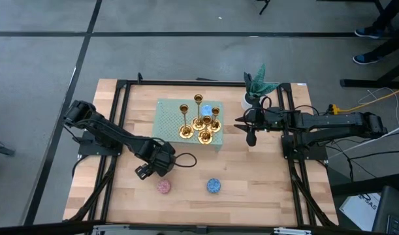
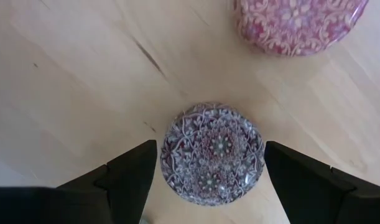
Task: Pick & Place candle stick holders
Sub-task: Put the red scented candle on the shelf
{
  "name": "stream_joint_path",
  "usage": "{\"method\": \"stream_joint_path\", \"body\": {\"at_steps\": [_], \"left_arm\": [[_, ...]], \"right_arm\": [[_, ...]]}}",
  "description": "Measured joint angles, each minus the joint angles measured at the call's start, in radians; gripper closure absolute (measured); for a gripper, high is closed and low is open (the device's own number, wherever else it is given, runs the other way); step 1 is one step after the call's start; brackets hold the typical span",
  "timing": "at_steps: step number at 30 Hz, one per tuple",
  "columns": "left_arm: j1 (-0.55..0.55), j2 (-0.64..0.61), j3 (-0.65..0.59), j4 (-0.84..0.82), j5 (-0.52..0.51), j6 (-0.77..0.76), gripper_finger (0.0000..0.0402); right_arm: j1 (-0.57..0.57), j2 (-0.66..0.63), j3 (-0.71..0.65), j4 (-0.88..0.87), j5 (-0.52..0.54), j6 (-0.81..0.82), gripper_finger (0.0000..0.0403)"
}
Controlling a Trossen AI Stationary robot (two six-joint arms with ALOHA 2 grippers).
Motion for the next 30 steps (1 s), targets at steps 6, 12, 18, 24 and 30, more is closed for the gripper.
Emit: {"method": "stream_joint_path", "body": {"at_steps": [6, 12, 18, 24, 30], "left_arm": [[0.0, 0.0, -0.001, 0.005, 0.0, 0.0, 0.0105], [-0.002, -0.001, -0.037, 0.047, 0.012, 0.0, 0.0105], [-0.008, -0.003, -0.065, 0.091, 0.004, 0.0, 0.0104], [-0.008, -0.002, -0.066, 0.099, 0.004, -0.03, 0.0104], [-0.008, 0.0, -0.067, 0.118, 0.032, -0.148, 0.0105]], "right_arm": [[0.0, 0.0, 0.0, 0.0, 0.0, 0.003, 0.0281], [0.0, 0.0, 0.0, 0.0, 0.0, 0.003, 0.0281], [0.0, 0.0, 0.0, 0.0, 0.003, 0.002, 0.0281], [0.0, 0.0, 0.0, 0.0, 0.003, -0.002, 0.0281], [0.0, 0.0, 0.0, 0.0, 0.003, -0.004, 0.0281]]}}
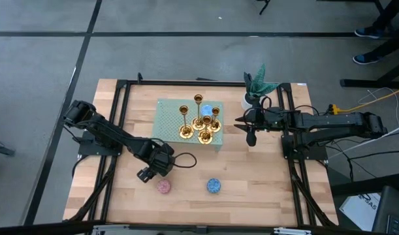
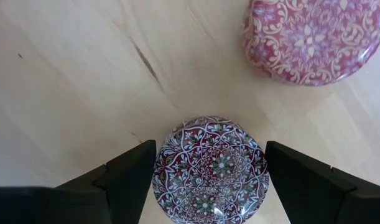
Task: Pick & Place candle stick holders
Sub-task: Put the red scented candle on the shelf
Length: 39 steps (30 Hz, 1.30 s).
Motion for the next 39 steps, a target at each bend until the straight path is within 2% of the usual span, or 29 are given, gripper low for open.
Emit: {"method": "stream_joint_path", "body": {"at_steps": [6, 19, 24, 29, 39], "left_arm": [[-0.008, 0.0, 0.0, 0.001, 0.001, -0.076, 0.0111], [-0.032, -0.033, 0.072, -0.008, -0.017, -0.349, 0.0171], [-0.032, -0.065, 0.072, -0.099, -0.02, -0.486, 0.0184], [-0.039, -0.072, 0.072, -0.15, 0.019, -0.668, 0.018], [-0.054, -0.072, 0.072, -0.154, -0.034, -0.672, 0.0126]], "right_arm": [[0.0, 0.0, 0.0, 0.0, 0.0, 0.0, 0.0281], [0.0, 0.0, 0.0, 0.0, -0.002, 0.0, 0.0281], [0.0, 0.0, 0.0, -0.001, -0.004, 0.0, 0.0281], [0.0, 0.0, 0.0, -0.001, -0.004, 0.0, 0.0281], [0.0, 0.0, 0.0, -0.002, -0.004, 0.0, 0.0281]]}}
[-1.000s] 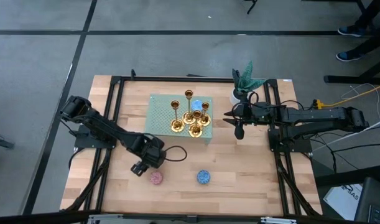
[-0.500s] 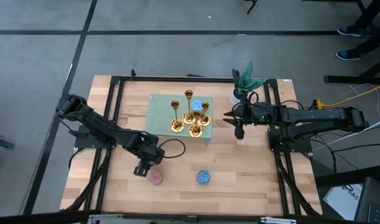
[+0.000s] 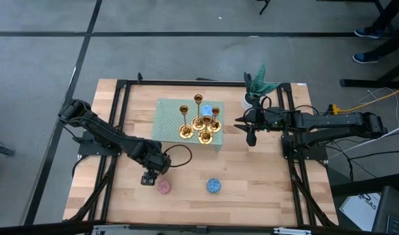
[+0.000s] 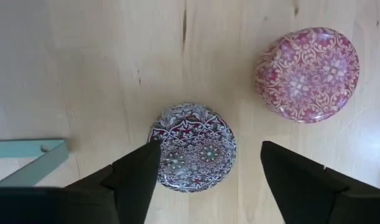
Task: Pick & Place candle stick holders
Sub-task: Put the red scented candle on the shelf
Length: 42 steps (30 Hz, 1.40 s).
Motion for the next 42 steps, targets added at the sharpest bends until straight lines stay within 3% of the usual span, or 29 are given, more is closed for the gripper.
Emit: {"method": "stream_joint_path", "body": {"at_steps": [13, 25, 31, 42], "left_arm": [[0.0, 0.002, -0.071, 0.061, 0.039, 0.005, 0.0057], [-0.003, 0.002, -0.109, 0.116, -0.087, -0.019, 0.0055], [-0.01, 0.002, -0.154, 0.201, -0.071, -0.031, 0.0055], [-0.009, 0.002, -0.215, 0.211, -0.05, -0.104, 0.006]], "right_arm": [[0.0, 0.0, 0.0, -0.001, 0.0, 0.002, 0.0281], [0.0, 0.0, 0.0, -0.004, 0.001, 0.002, 0.0281], [0.0, 0.0, 0.0, -0.008, 0.003, 0.0, 0.0281], [0.0, 0.0, 0.0, -0.027, 0.037, 0.002, 0.0281]]}}
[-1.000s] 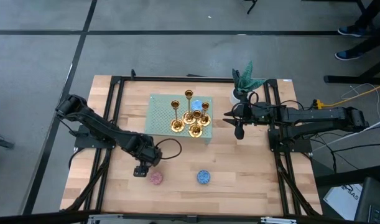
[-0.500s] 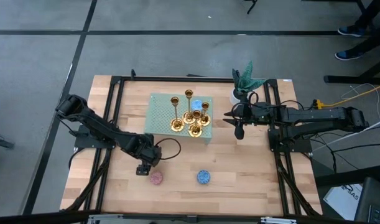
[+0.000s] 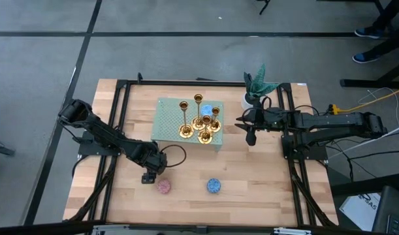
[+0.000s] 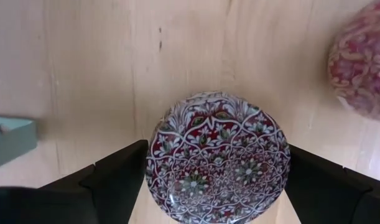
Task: Pick & Place candle stick holders
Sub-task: Put the red scented candle on the shelf
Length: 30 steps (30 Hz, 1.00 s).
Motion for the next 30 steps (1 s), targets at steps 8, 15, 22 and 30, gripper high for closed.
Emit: {"method": "stream_joint_path", "body": {"at_steps": [8, 15, 22, 30], "left_arm": [[0.0, 0.0, 0.0, 0.028, -0.008, -0.058, 0.0108], [0.0, -0.013, 0.006, 0.021, 0.026, -0.088, 0.0108], [0.0, -0.094, 0.062, -0.001, 0.041, -0.091, 0.0108], [0.004, -0.233, 0.189, -0.2, -0.017, -0.098, 0.0108]], "right_arm": [[0.0, 0.0, 0.0, -0.01, 0.0, 0.001, 0.0281], [0.0, 0.0, 0.0, -0.01, 0.0, 0.001, 0.0281], [0.0, 0.0, 0.0, -0.01, 0.0, 0.0, 0.0281], [0.0, 0.0, 0.0, -0.012, 0.0, -0.002, 0.0281]]}}
